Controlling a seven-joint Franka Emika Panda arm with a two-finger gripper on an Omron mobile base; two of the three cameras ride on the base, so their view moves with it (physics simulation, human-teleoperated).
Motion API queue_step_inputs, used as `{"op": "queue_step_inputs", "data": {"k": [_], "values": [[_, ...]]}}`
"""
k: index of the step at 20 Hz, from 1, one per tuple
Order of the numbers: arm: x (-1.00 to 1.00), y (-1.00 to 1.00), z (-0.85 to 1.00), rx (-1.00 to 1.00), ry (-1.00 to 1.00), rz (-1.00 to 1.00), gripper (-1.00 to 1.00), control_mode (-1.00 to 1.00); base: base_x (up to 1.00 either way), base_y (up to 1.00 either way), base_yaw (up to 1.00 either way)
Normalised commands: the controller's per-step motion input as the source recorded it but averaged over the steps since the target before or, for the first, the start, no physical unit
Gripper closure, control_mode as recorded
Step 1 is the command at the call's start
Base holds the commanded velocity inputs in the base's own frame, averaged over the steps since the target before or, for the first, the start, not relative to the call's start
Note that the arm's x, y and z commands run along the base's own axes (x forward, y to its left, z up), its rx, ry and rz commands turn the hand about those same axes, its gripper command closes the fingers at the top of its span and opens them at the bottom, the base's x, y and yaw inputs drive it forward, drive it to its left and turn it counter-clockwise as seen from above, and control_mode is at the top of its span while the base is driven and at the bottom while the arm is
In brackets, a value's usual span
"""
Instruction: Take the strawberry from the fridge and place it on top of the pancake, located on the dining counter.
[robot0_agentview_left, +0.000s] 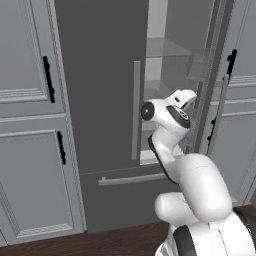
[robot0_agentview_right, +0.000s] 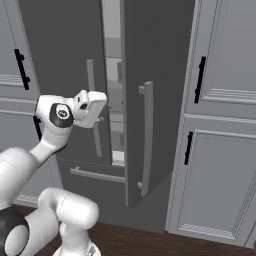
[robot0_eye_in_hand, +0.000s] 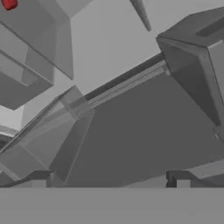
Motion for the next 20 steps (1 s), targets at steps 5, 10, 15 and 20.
{"op": "queue_step_inputs", "data": {"k": [5,10,15,20], "values": [[0.7,-0.52,0.0,0.0,0.05,-0.12,-1.0,-1.0,0.0,0.0,0.0],[0.14,-0.89,0.0,0.01,0.01,-0.06,-1.0,-1.0,0.0,0.0,0.0],[-0.25,-1.0,0.0,0.03,-0.01,-0.08,-1.0,-1.0,0.0,0.0,0.0],[-0.22,-1.0,0.0,0.05,0.0,-0.1,-1.0,-1.0,0.0,0.0,0.0]]}}
